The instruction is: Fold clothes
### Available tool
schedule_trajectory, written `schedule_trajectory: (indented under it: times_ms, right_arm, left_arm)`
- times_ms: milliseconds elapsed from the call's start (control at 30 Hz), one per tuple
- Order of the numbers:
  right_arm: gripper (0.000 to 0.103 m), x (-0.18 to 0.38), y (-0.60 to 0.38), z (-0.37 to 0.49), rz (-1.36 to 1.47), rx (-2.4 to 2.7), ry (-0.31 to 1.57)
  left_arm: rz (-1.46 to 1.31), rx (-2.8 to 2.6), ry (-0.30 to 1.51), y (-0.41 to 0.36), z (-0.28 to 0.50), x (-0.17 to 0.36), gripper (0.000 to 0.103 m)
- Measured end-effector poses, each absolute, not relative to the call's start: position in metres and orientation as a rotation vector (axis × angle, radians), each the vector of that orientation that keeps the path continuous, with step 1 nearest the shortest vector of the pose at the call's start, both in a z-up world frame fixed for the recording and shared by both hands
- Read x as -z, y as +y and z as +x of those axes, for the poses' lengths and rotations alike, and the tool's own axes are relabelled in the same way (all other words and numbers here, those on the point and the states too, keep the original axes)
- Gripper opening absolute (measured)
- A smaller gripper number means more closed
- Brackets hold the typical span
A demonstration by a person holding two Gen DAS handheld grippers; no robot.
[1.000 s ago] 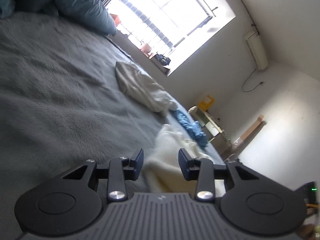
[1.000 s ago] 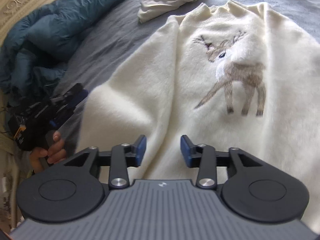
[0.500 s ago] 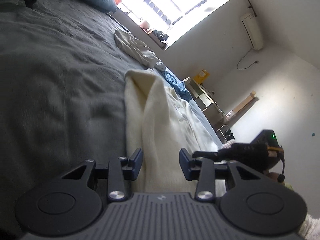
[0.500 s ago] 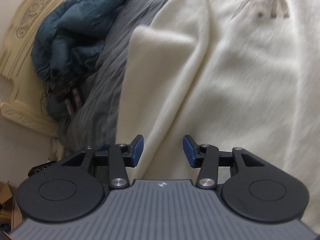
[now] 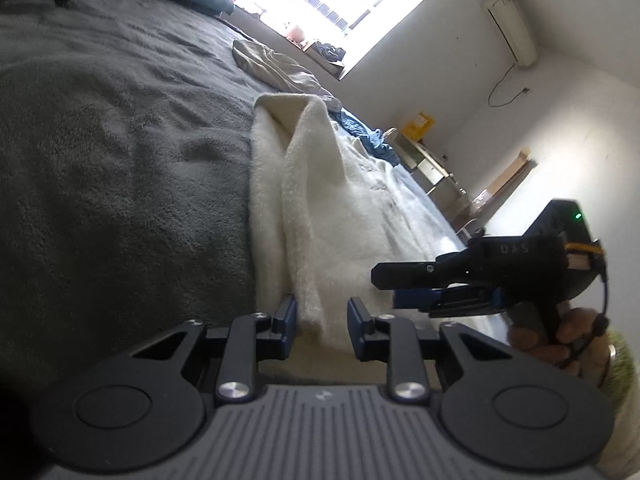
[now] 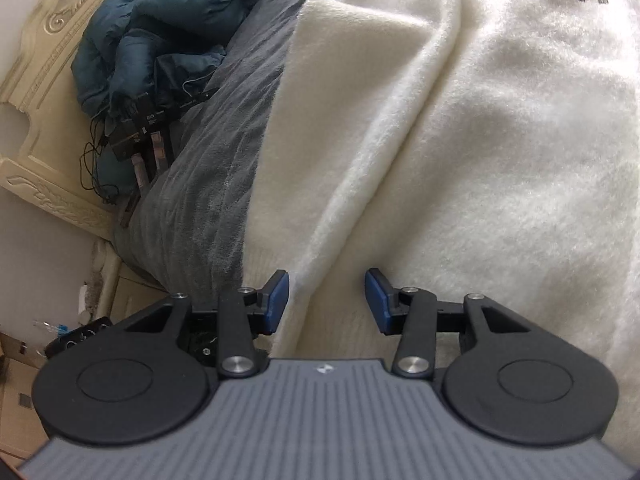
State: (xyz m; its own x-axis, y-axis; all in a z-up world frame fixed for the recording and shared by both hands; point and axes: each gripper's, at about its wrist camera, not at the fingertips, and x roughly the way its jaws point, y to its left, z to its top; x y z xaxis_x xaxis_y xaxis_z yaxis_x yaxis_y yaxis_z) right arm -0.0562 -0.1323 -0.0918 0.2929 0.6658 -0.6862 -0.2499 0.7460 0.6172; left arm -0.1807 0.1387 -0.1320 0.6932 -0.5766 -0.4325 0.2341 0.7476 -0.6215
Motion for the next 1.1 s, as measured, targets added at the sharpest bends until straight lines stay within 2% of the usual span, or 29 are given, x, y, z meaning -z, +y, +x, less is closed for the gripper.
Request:
schedule_trajectory:
  times_ms: [33,67,167,467,733,800,933,967,1100]
  right_arm:
    - [0.025,0.092,-0.131,-0.057,0.424,-0.629,1.109]
    - [0.019,0.090,-0.131,-0.059,0.404,-0.622,1.101]
    - [0.006,0.086,-0.133,-0.066,0.382,-0.631,1.066]
    - [0.005,0.070,-0.126,-0.080,0.280,-0.643,1.024]
    - [0.005,0.079,-0.119,-0.084,0.245,-0.639,1.050]
    - [0.008,0.083,-0.117,-0.085,0.230,-0.638,1.064]
    - [0.010,0.081,-0.125,-0.088,0.234,-0.650,1.088]
    - [0.010,0.077,-0.127,-0.089,0.216,-0.651,1.084]
    - [0.010,0.041,-0.138,-0.095,0.164,-0.686,0.917]
  left_arm:
    - [-0.566,0.472,0.663,0.138,-0.181,0.132,0.017]
    - [-0.569,0.464,0.665,0.137,-0.181,0.132,0.012]
    - [-0.593,0.461,0.650,0.138,-0.187,0.127,0.009]
    - [-0.614,0.475,0.669,0.135,-0.199,0.129,0.009]
    - [-0.650,0.454,0.710,0.138,-0.195,0.141,0.008]
    - [-0.618,0.454,0.724,0.136,-0.195,0.143,0.008]
    - [-0.561,0.469,0.746,0.135,-0.205,0.141,0.013]
    - [-0.544,0.467,0.732,0.138,-0.210,0.137,0.017]
    - [-0.449,0.441,0.641,0.148,-0.228,0.116,0.019]
